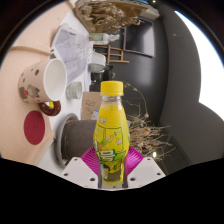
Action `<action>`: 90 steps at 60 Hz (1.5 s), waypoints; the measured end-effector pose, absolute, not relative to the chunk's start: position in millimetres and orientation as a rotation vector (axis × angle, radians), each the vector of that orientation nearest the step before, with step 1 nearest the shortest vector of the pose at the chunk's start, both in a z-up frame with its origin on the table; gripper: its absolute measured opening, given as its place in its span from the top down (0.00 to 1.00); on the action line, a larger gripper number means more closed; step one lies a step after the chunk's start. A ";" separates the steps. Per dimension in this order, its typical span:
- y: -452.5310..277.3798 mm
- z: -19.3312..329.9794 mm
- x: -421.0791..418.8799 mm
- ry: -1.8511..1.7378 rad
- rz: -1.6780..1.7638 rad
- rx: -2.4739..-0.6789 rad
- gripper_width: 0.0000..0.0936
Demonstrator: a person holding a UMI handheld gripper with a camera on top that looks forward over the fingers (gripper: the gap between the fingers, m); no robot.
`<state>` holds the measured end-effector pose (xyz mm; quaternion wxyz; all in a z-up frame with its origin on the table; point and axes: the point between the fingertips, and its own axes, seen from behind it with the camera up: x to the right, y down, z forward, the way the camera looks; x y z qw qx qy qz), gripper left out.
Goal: Pour water
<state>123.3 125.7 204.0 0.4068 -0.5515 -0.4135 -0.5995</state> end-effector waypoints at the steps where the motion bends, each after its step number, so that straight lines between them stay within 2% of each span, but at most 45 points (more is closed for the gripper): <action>1: 127.7 201.5 119.8 -1.076 -1.534 -1.371 0.70; 12: 143.7 174.4 104.7 -1.329 -1.696 -1.226 0.70; 22: 143.2 169.1 108.2 -1.344 -1.703 -1.255 0.70; 32: 137.9 183.8 109.3 -1.155 -1.547 -1.414 0.70; 41: 134.1 208.6 107.5 -0.738 -1.186 -1.637 0.70; 47: 131.7 211.5 103.5 -0.433 -0.852 -1.762 0.69; 55: 134.1 188.0 95.4 -0.093 -0.430 -1.865 0.69; 63: 141.5 157.5 95.7 0.082 -0.174 -1.878 0.69; 77: 151.7 104.0 87.2 0.107 -0.041 -1.911 0.69; 90: 148.3 70.2 81.7 0.123 0.024 -1.936 0.66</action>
